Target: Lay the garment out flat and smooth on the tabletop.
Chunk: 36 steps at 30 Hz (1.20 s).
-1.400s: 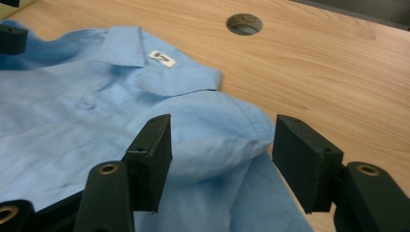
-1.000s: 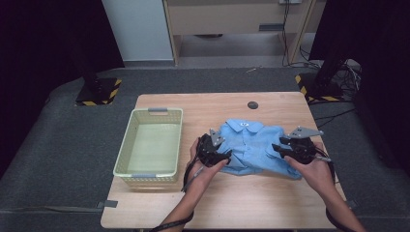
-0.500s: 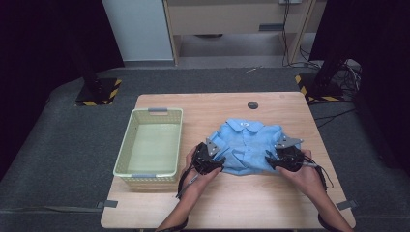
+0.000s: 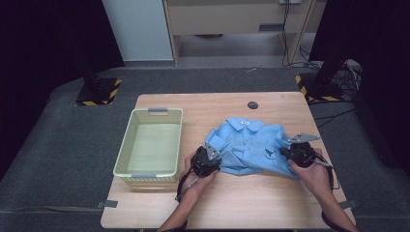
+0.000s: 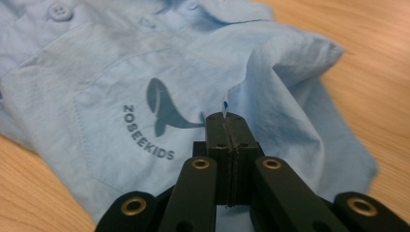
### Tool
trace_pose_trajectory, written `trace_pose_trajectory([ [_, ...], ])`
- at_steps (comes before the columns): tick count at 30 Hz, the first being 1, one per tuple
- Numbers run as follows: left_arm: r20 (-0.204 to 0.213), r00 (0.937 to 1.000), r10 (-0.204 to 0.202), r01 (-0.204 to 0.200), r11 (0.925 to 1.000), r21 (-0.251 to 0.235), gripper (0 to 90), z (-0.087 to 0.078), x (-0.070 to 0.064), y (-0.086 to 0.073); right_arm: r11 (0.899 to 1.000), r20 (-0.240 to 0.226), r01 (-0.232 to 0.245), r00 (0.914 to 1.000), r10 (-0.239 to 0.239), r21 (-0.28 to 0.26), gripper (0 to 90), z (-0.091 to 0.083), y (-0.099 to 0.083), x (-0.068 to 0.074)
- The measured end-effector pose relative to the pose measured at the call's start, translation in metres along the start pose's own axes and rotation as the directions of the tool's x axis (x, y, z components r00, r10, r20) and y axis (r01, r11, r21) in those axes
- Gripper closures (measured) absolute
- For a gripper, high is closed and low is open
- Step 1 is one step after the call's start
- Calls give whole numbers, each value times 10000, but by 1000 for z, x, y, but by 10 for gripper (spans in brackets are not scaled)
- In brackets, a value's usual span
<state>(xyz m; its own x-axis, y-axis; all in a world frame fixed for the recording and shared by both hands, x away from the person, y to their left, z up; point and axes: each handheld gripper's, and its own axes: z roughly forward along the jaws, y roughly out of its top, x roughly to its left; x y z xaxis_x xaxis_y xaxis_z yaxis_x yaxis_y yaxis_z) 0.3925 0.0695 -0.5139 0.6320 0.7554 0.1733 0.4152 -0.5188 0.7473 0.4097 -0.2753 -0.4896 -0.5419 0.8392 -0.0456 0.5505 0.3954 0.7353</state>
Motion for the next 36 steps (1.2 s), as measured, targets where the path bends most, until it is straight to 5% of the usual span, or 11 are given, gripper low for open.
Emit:
trace_pose_trajectory([
  [3, -54, 10000, 20, -21, 9999, -109, 461, -1, 0, 0, 9979, 7, -434, 9991, 435, -488, 900, -13, -1, -13],
  [9, -56, 9998, -185, 183, 9995, -244, 433, -3, 1, -1, 9896, 968, -1224, 9868, 1295, -760, 891, -33, -9, -50],
  [14, -62, 9995, -315, 312, 9982, -515, 419, -8, 2, 2, 9776, 1775, -1875, 9632, 2020, -956, 530, -41, -18, -65],
  [19, -133, 9993, -362, 351, 9967, -734, 423, -12, 2, 4, 9758, 2200, -1536, 9576, 1858, -1558, 407, -54, -15, -53],
  [22, -220, 9992, -335, 317, 9963, -798, 427, -12, 2, 4, 9780, 1893, -1322, 9684, 1621, -1611, 399, -53, -15, -38],
  [26, -244, 9993, -269, 248, 9964, -810, 442, -11, 2, 3, 9941, 376, -821, 9957, 849, -715, 398, -31, -26, -12],
  [31, -290, 9994, -188, 157, 9947, -1019, 502, -11, -1, 3, 9996, -469, -287, 9985, 286, -8, 373, -5, -42, 11],
  [36, -377, 9988, -321, 293, 9969, -725, 634, -8, 2, 0, 9997, -511, 65, 9987, -52, 252, 358, 7, -49, 16],
])
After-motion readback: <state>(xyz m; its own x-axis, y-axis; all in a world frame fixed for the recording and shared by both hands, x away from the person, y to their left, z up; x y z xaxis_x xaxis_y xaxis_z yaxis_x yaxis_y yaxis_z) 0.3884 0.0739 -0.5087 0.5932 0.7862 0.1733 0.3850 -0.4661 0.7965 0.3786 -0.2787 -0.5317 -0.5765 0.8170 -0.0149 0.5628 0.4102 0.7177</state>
